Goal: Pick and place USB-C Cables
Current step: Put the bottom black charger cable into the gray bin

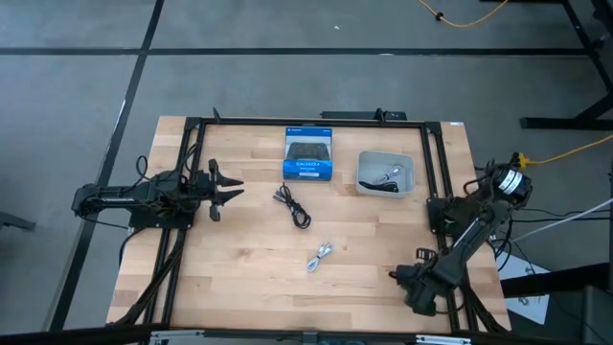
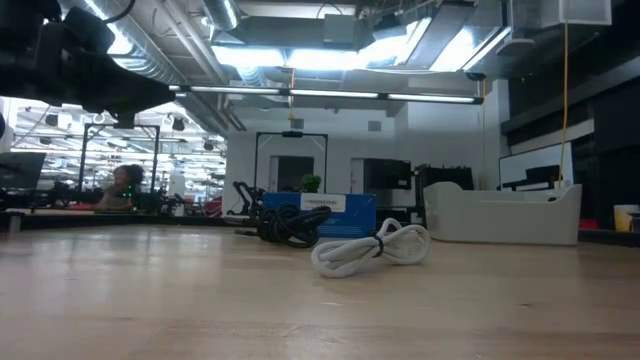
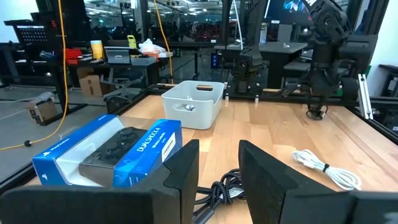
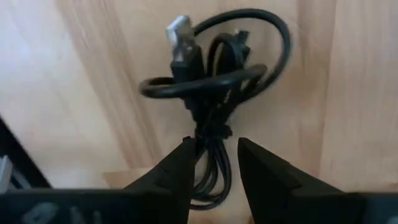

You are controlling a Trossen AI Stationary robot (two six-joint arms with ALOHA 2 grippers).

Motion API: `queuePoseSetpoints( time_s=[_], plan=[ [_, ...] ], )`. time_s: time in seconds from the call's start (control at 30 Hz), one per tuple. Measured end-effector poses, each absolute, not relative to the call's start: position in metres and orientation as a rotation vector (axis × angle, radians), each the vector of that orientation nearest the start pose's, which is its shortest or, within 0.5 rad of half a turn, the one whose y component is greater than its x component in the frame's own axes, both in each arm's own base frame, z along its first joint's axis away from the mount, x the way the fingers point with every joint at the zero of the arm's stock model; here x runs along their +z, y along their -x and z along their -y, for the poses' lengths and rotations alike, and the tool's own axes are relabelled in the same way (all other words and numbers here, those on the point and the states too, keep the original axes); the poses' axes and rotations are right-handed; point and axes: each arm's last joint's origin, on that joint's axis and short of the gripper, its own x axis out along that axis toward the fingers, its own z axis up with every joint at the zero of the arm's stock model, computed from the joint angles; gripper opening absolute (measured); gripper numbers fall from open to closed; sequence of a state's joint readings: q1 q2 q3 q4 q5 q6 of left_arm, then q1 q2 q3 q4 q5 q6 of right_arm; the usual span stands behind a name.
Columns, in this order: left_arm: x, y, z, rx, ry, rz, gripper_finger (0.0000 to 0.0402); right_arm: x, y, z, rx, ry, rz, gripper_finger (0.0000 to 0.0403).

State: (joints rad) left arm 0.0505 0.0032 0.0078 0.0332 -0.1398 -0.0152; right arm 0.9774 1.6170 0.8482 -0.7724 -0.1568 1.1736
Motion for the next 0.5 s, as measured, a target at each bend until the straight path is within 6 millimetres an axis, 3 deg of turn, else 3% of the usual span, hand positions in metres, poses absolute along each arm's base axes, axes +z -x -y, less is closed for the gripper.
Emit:
queuePoseSetpoints(
  time_s=[0.33,0.5],
  plan=[
    [0.166,-0.099,-0.009,0.19,0.015,-0.003,0.0106,0.134,-0.138,-0.21,-0.124,-0.159,-1.713,0.0123],
    [0.164,-0.1,-0.009,0.191,0.014,-0.019,0.0106,0.134,-0.143,-0.197,-0.169,-0.06,-1.693,0.0079]
  ],
)
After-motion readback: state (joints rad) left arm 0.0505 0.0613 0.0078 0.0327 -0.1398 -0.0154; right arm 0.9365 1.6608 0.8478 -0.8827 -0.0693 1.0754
